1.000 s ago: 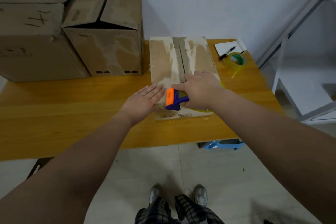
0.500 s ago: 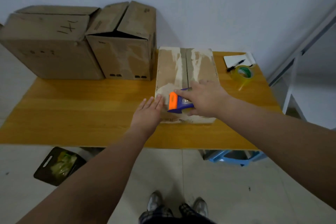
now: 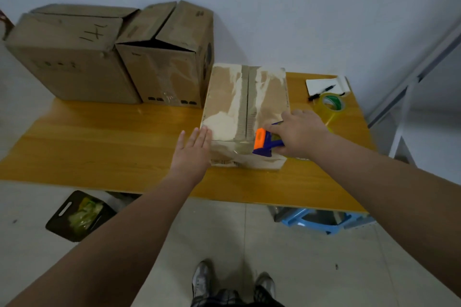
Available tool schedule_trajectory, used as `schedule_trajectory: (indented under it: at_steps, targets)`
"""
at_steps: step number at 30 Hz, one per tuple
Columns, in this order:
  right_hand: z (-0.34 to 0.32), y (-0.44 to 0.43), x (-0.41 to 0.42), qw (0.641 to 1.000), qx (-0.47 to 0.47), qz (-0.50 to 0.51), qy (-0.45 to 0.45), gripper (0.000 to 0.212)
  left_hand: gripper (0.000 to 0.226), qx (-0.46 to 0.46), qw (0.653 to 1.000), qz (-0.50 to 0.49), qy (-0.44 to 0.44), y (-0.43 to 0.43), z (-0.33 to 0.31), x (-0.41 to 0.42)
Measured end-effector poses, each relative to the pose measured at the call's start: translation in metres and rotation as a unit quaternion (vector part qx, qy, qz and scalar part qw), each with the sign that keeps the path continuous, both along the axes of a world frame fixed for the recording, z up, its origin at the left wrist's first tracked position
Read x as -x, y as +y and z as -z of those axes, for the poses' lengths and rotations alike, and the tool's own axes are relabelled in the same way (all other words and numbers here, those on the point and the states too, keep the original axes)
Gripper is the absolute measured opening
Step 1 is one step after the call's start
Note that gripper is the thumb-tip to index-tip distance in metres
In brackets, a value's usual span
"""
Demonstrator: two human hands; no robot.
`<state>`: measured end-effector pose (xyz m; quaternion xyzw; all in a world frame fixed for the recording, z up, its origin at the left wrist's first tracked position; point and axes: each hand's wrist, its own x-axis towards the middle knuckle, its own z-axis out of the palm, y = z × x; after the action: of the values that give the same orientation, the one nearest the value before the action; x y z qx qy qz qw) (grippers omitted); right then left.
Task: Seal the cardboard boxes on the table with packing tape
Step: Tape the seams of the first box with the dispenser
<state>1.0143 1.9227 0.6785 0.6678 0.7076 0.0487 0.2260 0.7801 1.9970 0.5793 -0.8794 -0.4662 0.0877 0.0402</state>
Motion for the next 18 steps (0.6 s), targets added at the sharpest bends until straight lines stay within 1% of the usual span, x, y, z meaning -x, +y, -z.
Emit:
schedule_trajectory:
  at_steps: [2,4,5,7,9,11,14,16,18]
  targets:
    - [0.0,0.002,0.002,1.0,0.0,-0.007,-0.002,0.058,0.081,-0.013,1.0,-0.017,0.007,-0.013,0.001,-0.016]
    - [0.0,0.005,0.006,1.0,-0.002,-0.017,-0.014,0.056,0.077,-0.006,1.0,0.021,-0.014,-0.029,0.003,-0.045]
    - [0.0,0.005,0.007,1.0,-0.004,-0.017,-0.018,0.056,0.075,0.007,0.998,0.049,-0.031,-0.037,0.003,-0.06]
    - [0.001,0.005,0.006,1.0,-0.006,-0.013,-0.015,0.057,0.071,0.038,0.994,0.069,-0.074,-0.042,0.001,-0.077]
    - [0.002,0.003,0.003,1.0,-0.006,-0.009,-0.003,0.057,0.069,0.032,0.993,0.071,-0.085,-0.033,-0.001,-0.064]
    - [0.004,0.0,-0.001,1.0,-0.008,-0.004,0.013,0.058,0.072,0.017,0.996,0.043,-0.077,-0.02,0.001,-0.034]
    - [0.005,0.0,-0.001,1.0,-0.015,-0.006,0.019,0.058,0.076,-0.003,1.0,0.01,-0.024,-0.01,-0.001,-0.01]
    - [0.005,0.0,-0.001,1.0,-0.021,-0.008,0.018,0.057,0.079,0.007,0.999,0.031,-0.037,-0.013,-0.005,-0.025]
    - [0.005,-0.002,0.0,0.999,-0.029,-0.012,0.007,0.058,0.081,0.035,0.994,0.077,-0.067,-0.02,-0.005,-0.044]
